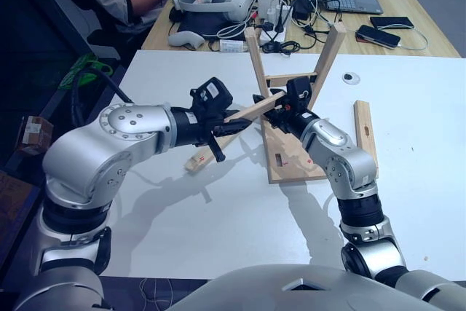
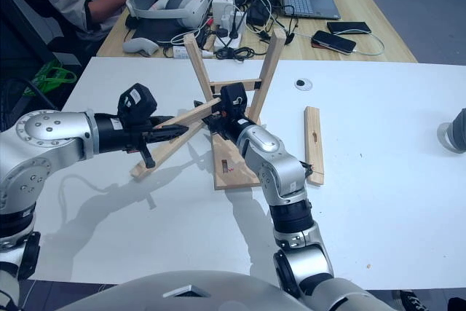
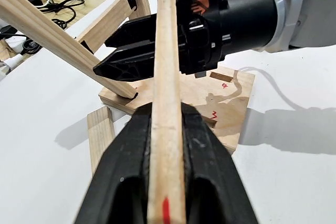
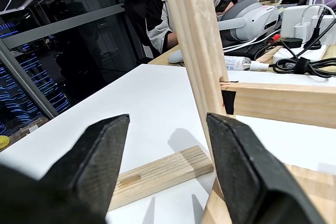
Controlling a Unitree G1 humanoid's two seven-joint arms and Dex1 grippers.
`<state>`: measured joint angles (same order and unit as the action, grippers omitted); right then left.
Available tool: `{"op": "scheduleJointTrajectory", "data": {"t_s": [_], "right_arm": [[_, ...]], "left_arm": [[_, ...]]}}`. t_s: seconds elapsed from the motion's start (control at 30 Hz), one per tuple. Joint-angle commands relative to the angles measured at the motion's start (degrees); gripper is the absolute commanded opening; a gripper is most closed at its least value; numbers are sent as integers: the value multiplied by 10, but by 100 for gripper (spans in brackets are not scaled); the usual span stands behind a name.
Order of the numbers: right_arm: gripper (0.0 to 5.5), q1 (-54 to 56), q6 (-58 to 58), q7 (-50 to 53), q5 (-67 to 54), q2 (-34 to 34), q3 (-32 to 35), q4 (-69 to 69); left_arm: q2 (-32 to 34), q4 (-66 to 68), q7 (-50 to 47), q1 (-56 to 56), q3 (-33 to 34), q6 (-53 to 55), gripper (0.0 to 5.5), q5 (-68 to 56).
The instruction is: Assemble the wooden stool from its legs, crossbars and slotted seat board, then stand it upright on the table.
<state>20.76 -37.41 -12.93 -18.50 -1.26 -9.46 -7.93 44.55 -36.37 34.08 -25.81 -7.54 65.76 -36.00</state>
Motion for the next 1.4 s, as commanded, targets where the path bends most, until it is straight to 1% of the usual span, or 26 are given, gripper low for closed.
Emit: {"op": "scheduleJointTrajectory", "data": {"t_s": [0.03, 0.13, 0.2, 0.43, 0.6, 0.73, 1.0, 1.07, 1.17, 1.27, 1.33, 1.4], "right_arm": [[270, 30, 10, 2, 0, -8, 10, -10], [270, 34, 9, 0, 1, -11, 10, -7], [270, 37, 8, -1, 2, -12, 10, -7], [270, 42, 5, -9, 10, -15, 10, -4], [270, 45, 6, -12, 14, -17, 6, -3], [270, 47, 6, -14, 14, -17, 3, -2], [270, 44, 9, -22, 18, -15, -9, -7], [270, 43, 10, -25, 20, -16, -9, -7], [270, 42, 11, -23, 22, -14, -3, -8], [270, 40, 14, -24, 23, -4, 12, -4], [270, 39, 16, -26, 23, 1, 19, -1], [270, 37, 17, -23, 23, 2, 23, -2]], "left_arm": [[0, 13, 17, 5, -72, -1, 41, 20], [-9, 32, 22, -17, -126, -27, 41, 61], [-27, 51, 21, -35, -157, -37, 41, 84], [-62, 97, 24, -72, -222, -61, 41, 154], [-77, 111, 28, -77, -234, -66, 41, 180], [-86, 128, 27, -77, -233, -66, 41, 194], [-126, 176, 12, -93, -225, -61, 41, 224], [-131, 177, 10, -93, -215, -57, 41, 225], [-116, 173, 7, -83, -171, -47, 41, 218], [-110, 177, -8, -48, -76, -36, 41, 200], [-131, 197, -35, -13, -9, -38, 41, 189], [-158, 219, -58, 13, 35, -47, 41, 180]]}}
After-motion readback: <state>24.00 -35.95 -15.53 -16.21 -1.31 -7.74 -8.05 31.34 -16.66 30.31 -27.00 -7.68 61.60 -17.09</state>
